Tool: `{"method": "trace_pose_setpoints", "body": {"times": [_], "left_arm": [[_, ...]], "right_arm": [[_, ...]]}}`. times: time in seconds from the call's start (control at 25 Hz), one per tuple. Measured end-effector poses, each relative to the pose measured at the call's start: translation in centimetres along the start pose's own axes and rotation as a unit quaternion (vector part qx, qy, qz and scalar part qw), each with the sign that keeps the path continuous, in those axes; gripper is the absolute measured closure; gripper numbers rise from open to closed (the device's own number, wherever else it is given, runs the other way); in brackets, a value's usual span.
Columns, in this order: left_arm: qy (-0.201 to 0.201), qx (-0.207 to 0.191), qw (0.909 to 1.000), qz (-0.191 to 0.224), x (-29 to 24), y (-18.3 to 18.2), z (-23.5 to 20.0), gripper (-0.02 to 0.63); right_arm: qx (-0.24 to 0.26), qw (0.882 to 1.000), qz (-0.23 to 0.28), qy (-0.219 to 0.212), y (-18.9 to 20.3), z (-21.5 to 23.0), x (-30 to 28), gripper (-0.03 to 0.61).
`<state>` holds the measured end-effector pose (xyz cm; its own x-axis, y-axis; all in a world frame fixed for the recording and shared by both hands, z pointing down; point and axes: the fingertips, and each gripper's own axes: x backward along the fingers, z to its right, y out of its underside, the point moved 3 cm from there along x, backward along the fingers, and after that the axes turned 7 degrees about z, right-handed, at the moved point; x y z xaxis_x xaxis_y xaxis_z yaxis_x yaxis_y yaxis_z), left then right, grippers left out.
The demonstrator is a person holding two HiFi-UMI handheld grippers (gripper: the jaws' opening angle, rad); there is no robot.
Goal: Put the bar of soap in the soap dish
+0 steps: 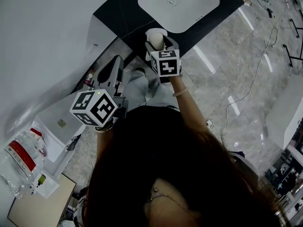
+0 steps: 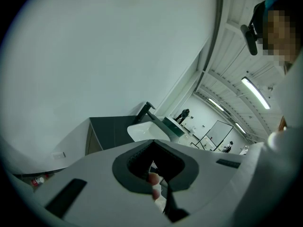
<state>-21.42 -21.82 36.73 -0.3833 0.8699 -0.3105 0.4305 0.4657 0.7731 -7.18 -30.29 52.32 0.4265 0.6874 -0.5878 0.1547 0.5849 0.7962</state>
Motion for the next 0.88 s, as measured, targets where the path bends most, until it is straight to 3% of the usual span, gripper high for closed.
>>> {"method": "trace_pose_setpoints", "body": {"times": [0.68, 0.88], "left_arm": [[0.025, -0.007, 0.9996, 0.007, -0.3, -0.3, 1.1, 0.617], [0.039, -0.013, 0.9991, 0.011, -0.6, -0.5, 2.0, 0.617]], "right_arm": [[-0.005, 1.000, 0.030, 0.008, -2.6, 0.3, 2.7, 0.282], [-0.020, 0.999, 0.045, 0.012, -4.7, 0.9, 4.9, 0.367]]}}
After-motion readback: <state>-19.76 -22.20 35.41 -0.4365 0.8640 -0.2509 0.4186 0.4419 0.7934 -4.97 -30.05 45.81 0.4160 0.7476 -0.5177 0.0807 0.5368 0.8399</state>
